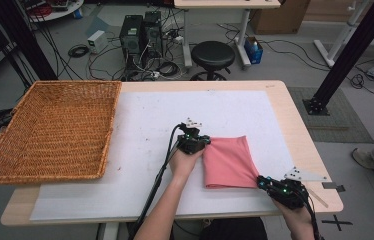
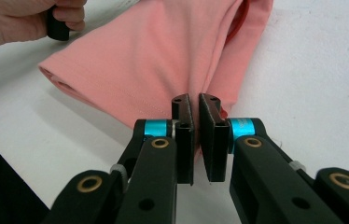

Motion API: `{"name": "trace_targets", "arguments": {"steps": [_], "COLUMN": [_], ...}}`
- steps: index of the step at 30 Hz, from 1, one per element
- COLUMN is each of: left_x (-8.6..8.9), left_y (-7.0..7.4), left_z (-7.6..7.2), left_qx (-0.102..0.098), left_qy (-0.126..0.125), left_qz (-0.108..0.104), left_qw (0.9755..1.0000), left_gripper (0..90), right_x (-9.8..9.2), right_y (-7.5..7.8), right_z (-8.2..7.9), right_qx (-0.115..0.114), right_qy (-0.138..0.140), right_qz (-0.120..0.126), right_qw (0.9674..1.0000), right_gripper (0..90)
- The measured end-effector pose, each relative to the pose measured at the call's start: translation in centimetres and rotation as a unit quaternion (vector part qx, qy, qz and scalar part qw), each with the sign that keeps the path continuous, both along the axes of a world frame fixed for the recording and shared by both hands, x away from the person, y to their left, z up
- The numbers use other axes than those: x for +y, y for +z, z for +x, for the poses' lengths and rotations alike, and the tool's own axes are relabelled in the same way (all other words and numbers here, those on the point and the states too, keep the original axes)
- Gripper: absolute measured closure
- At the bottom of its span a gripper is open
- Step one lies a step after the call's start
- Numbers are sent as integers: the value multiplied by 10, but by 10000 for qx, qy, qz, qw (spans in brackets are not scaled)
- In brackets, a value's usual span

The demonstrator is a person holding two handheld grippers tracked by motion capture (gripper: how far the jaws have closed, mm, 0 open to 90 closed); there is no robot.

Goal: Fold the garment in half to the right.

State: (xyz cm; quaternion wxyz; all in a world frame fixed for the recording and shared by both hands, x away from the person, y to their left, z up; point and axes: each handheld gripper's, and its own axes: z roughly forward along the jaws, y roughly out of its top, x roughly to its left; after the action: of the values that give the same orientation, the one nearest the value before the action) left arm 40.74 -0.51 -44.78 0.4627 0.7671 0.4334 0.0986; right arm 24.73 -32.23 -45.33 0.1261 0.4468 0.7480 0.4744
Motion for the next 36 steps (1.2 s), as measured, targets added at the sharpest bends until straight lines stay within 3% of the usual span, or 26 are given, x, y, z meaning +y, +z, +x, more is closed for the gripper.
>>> {"name": "trace_targets", "arguments": {"steps": [3,7,9,10,11,13,15,17,19,20,21,22,25,26,30,34,36], "left_x": [1,1,3,3,3,3,4,5,5,5,5,6,6,8,10,14,19], "left_y": [0,1,0,0,0,0,-1,-2,-4,-4,-4,-4,-4,-4,-5,0,5], "left_z": [0,0,1,1,1,1,2,3,4,4,5,5,5,5,5,3,0], "left_qx": [3,-9,52,75,75,51,71,107,145,145,128,132,177,191,232,228,78], "left_qy": [38,75,116,101,102,98,108,119,137,137,144,143,183,178,241,414,429], "left_qz": [-61,-98,-170,-168,-190,-162,-202,-209,-220,-220,-224,-218,-243,-230,-296,-396,-504], "left_qw": [10000,9999,9998,9998,9997,9998,9997,9997,9996,9996,9996,9996,9994,9994,9990,9981,9978], "left_gripper": [836,793,789,789,789,790,792,811,840,849,849,855,857,857,851,634,519], "right_x": [-3,-6,-6,-2,3,9,18,29,35,35,36,31,27,27,20,16,12], "right_y": [3,23,23,43,54,58,53,42,30,30,26,24,26,26,22,31,39], "right_z": [-1,8,8,34,64,95,123,141,152,152,154,156,156,156,156,143,134], "right_qx": [-31,-381,-381,-503,-406,-181,65,325,494,494,508,438,352,319,410,226,60], "right_qy": [51,-23,-23,-126,-136,-190,-82,-106,-75,-75,-127,-222,-305,-356,-457,-488,-396], "right_qz": [84,223,223,222,231,114,-38,-443,-836,-836,-1017,-879,-820,-919,-837,-552,-411], "right_qw": [9999,9990,9990,9984,9988,9996,9999,9984,9952,9952,9934,9949,9955,9946,9946,9970,9984], "right_gripper": [807,768,759,686,670,636,617,638,772,772,815,877,890,900,878,757,689]}}
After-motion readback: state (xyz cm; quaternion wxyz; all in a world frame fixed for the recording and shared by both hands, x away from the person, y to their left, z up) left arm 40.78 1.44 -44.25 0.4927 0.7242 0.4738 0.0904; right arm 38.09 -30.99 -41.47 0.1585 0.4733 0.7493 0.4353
